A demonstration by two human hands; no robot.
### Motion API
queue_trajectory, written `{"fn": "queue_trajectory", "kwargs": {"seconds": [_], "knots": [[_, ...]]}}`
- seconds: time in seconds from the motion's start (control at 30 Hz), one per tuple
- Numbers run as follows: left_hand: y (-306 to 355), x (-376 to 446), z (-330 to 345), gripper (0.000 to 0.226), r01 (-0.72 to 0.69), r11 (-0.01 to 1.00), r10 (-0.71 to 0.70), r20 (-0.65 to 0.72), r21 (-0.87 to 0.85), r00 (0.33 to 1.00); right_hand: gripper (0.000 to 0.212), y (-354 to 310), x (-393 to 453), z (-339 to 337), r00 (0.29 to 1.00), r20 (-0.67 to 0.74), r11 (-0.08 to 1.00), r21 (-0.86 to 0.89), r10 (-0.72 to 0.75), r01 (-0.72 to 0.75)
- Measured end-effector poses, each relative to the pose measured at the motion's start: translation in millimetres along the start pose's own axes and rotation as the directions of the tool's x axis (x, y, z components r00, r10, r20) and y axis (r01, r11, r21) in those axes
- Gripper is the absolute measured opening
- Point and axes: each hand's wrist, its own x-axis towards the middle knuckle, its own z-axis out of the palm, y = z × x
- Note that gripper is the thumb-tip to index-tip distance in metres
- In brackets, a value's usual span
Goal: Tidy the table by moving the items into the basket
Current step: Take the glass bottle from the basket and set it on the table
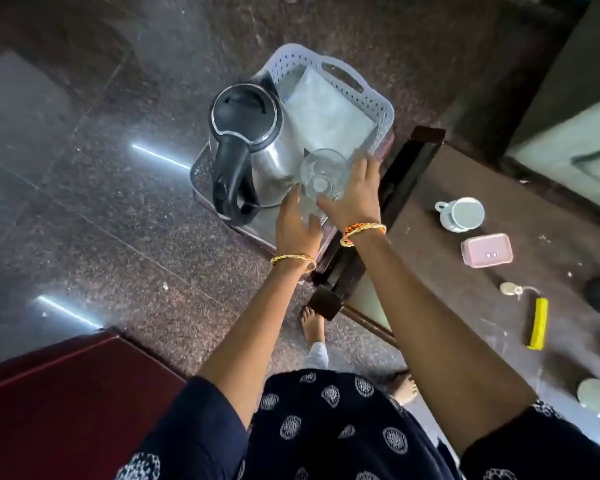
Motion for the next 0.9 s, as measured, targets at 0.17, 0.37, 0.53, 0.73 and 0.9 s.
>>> {"fn": "queue_trajectory", "kwargs": {"seconds": [0.17, 0.37, 0.53, 0.73, 0.9], "knots": [[-10.8, 21.4, 4.4, 0.072, 0.056, 0.997, -0.052, 0.085, -0.047, 0.995, 0.113, -6.9, 35.0, 13.9, 0.951, 0.308, 0.955, -0.276, -0.02, 0.11], [-17.9, 18.4, 6.7, 0.078, 0.04, 0.998, -0.036, 0.084, -0.047, 0.996, 0.101, -8.7, 43.5, 25.5, 0.97, 0.241, 0.947, -0.311, -0.008, 0.085], [-16.5, 15.7, 4.9, 0.073, 0.044, 0.998, -0.04, 0.077, -0.042, 0.996, 0.098, -0.1, 33.1, 21.3, 0.984, 0.18, 0.996, -0.087, 0.009, 0.007], [-11.8, 6.6, -15.0, 0.087, -0.123, 0.992, 0.119, 0.11, 0.03, 0.987, 0.093, -7.7, -12.7, 7.5, 1.0, -0.014, 0.987, 0.163, -0.004, 0.007], [-2.2, -10.7, -18.4, 0.092, -0.278, 0.957, 0.267, 0.122, 0.086, 0.956, 0.093, -14.8, -57.6, -23.8, 0.992, -0.128, 0.976, 0.216, -0.003, 0.031]]}}
